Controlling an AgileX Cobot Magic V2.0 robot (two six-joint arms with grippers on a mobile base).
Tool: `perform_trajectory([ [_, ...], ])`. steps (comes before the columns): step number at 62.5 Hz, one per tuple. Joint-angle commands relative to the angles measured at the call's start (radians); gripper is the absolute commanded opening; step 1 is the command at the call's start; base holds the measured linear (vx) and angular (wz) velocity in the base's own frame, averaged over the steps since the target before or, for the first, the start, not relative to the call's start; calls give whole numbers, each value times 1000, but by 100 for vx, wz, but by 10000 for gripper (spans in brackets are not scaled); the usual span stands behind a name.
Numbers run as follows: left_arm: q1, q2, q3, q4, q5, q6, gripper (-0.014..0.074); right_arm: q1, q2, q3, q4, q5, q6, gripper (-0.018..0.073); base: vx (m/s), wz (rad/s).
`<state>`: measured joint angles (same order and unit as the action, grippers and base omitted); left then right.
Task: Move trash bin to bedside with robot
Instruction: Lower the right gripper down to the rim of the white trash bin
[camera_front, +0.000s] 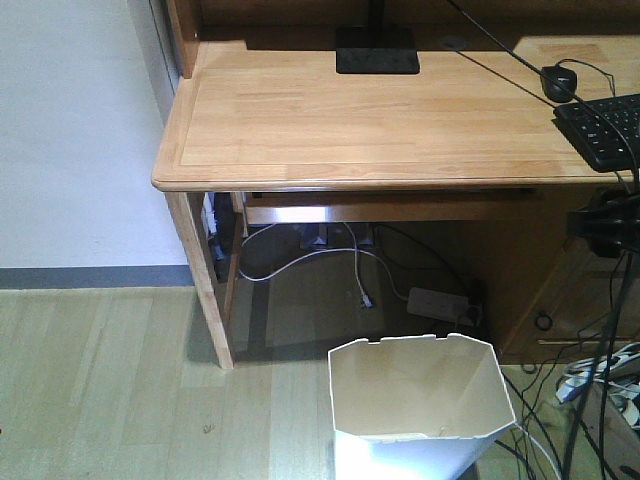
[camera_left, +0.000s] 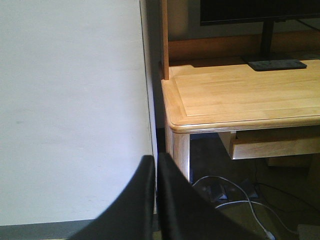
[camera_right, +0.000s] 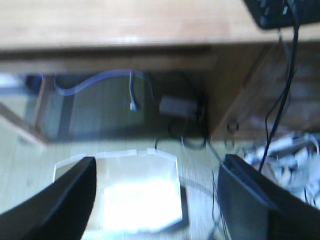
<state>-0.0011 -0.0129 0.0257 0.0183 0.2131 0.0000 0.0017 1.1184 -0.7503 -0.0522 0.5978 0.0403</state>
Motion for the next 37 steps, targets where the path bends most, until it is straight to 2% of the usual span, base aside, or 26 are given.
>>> perform_trajectory([
  [1, -2, -14, 19, -4, -68, 0, -6, 0, 109, -105, 5, 70, -22, 511, 0, 0],
  [11, -2, -14, 19, -4, -68, 0, -6, -5, 241, -150, 3, 93, -70, 511, 0, 0],
  [16, -2, -14, 19, -4, -68, 0, -6, -43, 302, -151, 30, 85, -117, 511, 0, 0],
  [23, -2, -14, 19, -4, -68, 0, -6, -140, 398, -151, 140, 75, -194, 511, 0, 0],
  [28, -2, -14, 19, -4, -68, 0, -6, -203, 478, -151, 275, 56, -317, 511, 0, 0],
  [33, -2, -14, 19, -4, -68, 0, -6, -223, 545, -151, 354, 30, -434, 511, 0, 0],
  [37, -2, -14, 19, -4, -68, 0, -6, -222, 617, -151, 361, -12, -487, 511, 0, 0],
])
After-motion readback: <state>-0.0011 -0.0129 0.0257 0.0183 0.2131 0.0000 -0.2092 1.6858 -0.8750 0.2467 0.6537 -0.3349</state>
